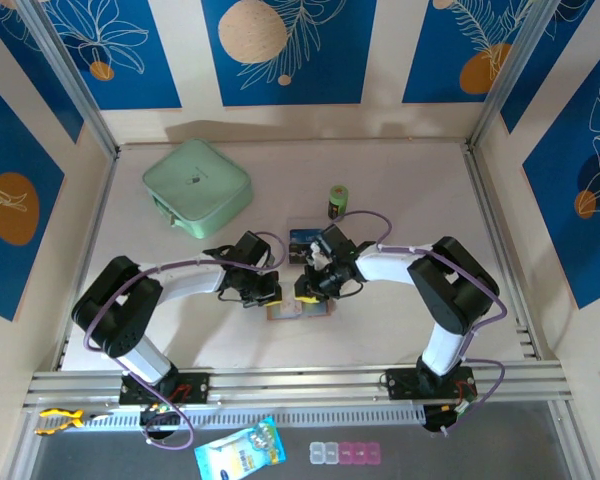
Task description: Take the credit cards out of the card holder
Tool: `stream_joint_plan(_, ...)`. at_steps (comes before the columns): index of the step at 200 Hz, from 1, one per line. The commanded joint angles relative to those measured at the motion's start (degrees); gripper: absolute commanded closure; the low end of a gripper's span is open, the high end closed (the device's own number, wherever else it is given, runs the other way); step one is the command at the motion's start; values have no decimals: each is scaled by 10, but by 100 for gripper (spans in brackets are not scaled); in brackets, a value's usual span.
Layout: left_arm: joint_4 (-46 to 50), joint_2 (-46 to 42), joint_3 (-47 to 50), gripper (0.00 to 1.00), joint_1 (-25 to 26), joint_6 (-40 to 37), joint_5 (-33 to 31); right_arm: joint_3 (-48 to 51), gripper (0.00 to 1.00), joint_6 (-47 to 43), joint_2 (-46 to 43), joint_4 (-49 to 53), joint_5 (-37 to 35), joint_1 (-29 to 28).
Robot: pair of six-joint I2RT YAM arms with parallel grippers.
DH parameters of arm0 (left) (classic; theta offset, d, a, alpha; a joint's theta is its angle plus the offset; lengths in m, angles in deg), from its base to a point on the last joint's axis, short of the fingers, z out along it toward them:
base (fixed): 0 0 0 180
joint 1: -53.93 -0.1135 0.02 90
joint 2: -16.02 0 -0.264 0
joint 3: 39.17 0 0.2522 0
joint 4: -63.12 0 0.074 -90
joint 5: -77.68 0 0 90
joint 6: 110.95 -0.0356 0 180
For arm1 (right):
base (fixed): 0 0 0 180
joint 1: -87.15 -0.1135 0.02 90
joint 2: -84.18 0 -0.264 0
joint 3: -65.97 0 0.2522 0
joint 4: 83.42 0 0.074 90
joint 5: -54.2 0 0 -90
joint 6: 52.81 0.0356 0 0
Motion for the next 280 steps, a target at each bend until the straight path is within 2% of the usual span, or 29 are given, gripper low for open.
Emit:
stream_joint_plan(1,34,9,1,96,1,-9,-17,13,82,10,-4,-21,29,5)
stream_joint_plan(105,35,6,2,96,1,-9,-20,22,91,-33,-66,70,-25,19)
stream_joint_plan(164,33,1,-1,95,2,-14,-13,-13,95,-104,-116,164,-69,25)
stream_joint_plan(230,46,3,-10,94,2,-26,-18,-83,98,-262,-153,278,-150,28)
stream_joint_plan(280,62,1,-17,94,0,-36,-25,-145,100,-486,-169,332,-191,31)
